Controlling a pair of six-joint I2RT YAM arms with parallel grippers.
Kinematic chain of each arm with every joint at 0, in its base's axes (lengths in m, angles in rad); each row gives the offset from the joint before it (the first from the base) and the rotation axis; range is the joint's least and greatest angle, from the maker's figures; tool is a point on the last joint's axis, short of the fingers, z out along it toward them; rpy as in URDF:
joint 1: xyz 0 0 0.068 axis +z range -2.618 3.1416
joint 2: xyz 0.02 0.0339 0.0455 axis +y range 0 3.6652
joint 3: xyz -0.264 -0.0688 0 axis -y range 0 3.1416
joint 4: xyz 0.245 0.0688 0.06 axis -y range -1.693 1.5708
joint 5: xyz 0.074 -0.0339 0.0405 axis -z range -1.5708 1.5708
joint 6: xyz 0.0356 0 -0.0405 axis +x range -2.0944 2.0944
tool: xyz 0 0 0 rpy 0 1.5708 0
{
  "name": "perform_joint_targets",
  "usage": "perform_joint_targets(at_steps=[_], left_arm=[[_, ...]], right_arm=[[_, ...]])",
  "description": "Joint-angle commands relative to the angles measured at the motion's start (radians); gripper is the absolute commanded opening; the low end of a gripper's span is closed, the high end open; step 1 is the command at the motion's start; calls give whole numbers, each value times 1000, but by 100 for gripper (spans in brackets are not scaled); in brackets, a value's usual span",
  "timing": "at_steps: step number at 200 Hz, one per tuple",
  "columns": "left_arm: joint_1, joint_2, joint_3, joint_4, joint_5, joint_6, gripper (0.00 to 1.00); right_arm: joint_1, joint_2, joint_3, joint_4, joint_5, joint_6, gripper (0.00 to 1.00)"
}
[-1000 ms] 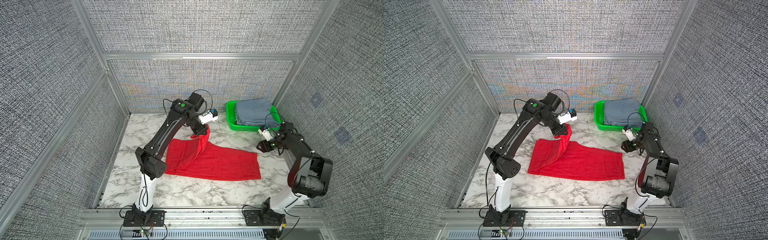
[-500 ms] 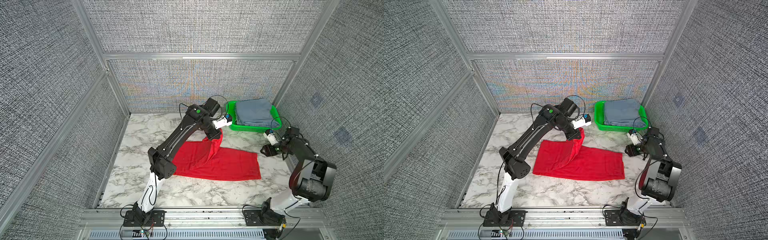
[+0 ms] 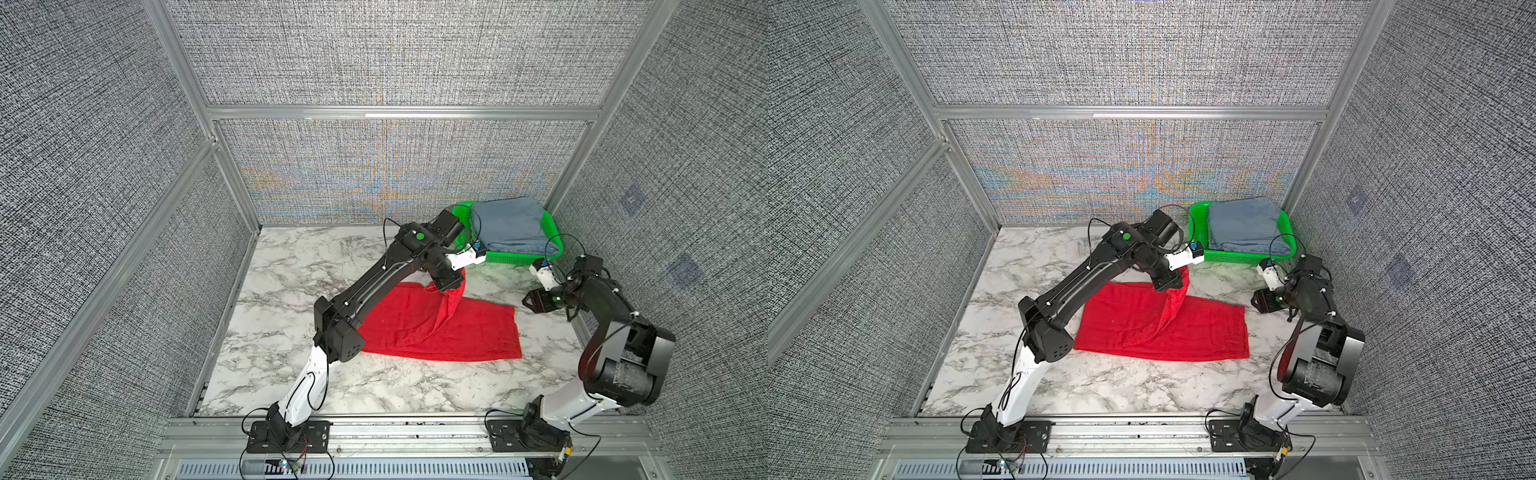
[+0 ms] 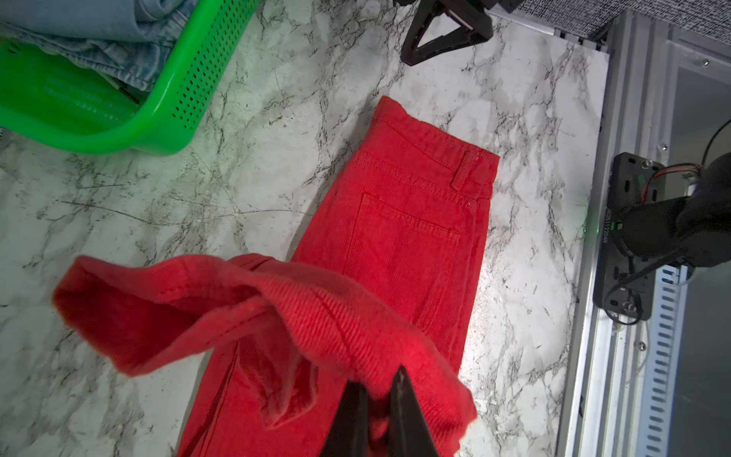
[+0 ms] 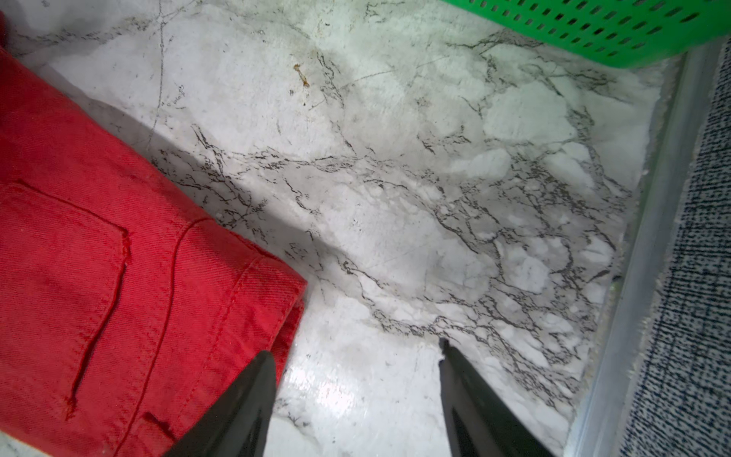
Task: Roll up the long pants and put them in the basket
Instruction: Fold the long pant at the center of the board.
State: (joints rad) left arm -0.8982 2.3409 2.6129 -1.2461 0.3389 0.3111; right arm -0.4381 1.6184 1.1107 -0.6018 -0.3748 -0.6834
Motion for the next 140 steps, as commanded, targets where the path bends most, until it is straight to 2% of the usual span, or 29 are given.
perform_joint_targets(at_steps=[1, 140], left_arm=[[-14, 13, 4, 72, -4, -19, 2], [-107, 129, 35, 195, -15, -29, 2]], right_arm=[[-2, -3, -2, 2, -19, 6, 69], [-20, -14, -7, 4, -30, 13, 69]])
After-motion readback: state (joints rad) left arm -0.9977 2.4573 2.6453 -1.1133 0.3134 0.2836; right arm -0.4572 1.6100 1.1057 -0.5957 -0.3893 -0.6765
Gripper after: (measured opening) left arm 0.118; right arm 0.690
